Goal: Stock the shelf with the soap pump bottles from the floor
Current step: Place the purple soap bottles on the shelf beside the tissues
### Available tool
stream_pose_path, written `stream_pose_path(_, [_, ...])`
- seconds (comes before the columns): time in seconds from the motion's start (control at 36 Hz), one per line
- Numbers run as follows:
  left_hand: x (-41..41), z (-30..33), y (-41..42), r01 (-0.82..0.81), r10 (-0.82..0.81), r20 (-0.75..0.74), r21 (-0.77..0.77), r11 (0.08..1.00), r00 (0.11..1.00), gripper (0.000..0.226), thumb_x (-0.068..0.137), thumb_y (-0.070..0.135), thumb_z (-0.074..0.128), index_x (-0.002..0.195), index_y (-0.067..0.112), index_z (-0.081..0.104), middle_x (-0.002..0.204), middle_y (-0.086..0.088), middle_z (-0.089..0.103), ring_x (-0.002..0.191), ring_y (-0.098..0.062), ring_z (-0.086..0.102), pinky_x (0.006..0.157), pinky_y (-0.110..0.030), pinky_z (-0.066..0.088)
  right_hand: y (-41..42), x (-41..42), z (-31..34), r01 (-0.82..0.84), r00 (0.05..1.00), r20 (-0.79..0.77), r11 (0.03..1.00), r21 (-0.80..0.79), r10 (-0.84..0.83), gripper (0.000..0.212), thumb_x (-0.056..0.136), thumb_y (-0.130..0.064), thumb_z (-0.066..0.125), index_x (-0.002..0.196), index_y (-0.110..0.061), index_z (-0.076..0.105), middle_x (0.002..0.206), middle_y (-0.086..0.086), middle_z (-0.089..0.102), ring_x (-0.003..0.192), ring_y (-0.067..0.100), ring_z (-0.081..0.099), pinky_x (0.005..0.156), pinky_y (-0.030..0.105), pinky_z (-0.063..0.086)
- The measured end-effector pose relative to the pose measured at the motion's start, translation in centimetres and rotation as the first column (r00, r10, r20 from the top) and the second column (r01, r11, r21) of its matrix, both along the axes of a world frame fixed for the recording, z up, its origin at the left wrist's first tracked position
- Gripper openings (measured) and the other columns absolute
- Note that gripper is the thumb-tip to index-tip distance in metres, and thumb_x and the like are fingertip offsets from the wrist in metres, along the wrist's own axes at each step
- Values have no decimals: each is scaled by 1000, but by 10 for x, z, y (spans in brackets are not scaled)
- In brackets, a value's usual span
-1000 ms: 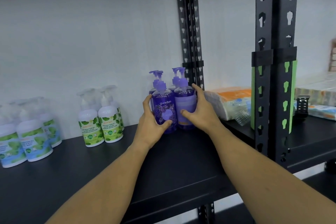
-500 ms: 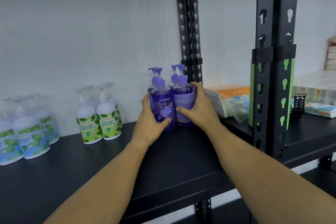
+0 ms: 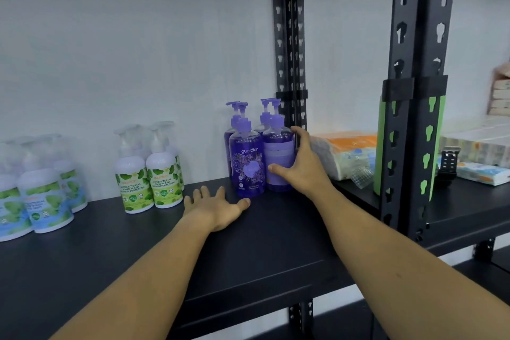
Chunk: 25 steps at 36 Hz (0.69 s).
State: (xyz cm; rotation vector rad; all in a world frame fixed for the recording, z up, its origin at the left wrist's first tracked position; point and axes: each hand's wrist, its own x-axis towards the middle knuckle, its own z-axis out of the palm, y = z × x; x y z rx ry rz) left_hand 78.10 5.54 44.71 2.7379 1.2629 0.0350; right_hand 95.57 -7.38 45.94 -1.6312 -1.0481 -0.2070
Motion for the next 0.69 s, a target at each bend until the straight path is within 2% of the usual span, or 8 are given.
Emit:
stream_pose_path(0.17, [-1,1,-2,-7,7,-31,4,1000,999,93,87,83,20,160,27,5,166,-16,-3,153,-33,-5,123,-50,1,5,2,-1,-10,995,-94,1000,3,10,108,58,-54,86,143,-38,21,144,0,49,127,20,54,106,47,48])
stream_pose_path(0.22, [-2,2,-2,-6,6,-38,5,1000,999,93,87,83,20,160,27,4,166,-16,-4,153,-33,-5,123,-50,1,4,2,1,-40,989,-140,999,2,40,104,65,-43,83,147,-38,18,144,0,48,127,19,54,107,47,48])
stream_pose_path(0.31, [-2,1,-2,-3,3,-41,7,1000,999,92,88,82,19,160,27,4,166,-17,-4,153,-34,-5,123,-50,1,3,5,1,-98,984,-148,995,10,98,97,81,-8,73,154,-31,14,133,-6,54,114,7,60,104,41,51])
stream_pose_path(0.36, [-3,1,-2,0,1,-41,10,1000,999,93,88,82,19,160,27,4,166,-17,-3,153,-34,-5,123,-50,1,2,7,0,-100,986,-130,995,17,102,94,82,-3,71,154,-32,18,119,-15,58,102,-4,62,99,37,54])
stream_pose_path(0.42, [-3,1,-2,2,-2,-37,12,1000,999,92,88,82,19,160,26,4,166,-17,-3,153,-34,-5,123,-51,1,1,7,1,-73,992,-103,997,18,74,91,80,-6,76,151,-33,24,115,-17,58,96,-7,61,95,33,55])
stream_pose_path(0.47, [-3,1,-2,3,-3,-33,10,1000,999,92,88,82,20,160,26,4,166,-16,-3,153,-34,-5,123,-51,1,1,5,2,-32,997,-66,999,21,34,91,76,-14,83,146,-32,28,122,-10,57,98,-1,61,93,32,54])
stream_pose_path(0.56, [-3,1,-2,4,-4,-28,7,1000,1000,92,88,82,20,160,27,5,166,-16,-2,153,-34,-5,123,-51,1,2,2,3,21,1000,-13,999,31,-20,94,68,-26,90,140,-34,30,130,-2,57,112,15,60,95,40,54])
stream_pose_path(0.69, [-3,1,-2,5,-5,-21,5,1000,1000,92,88,82,21,160,27,6,166,-16,-1,153,-34,-4,123,-51,1,2,2,1,5,998,-67,1000,4,-5,107,62,-40,90,145,-36,23,142,3,49,125,21,55,103,48,50])
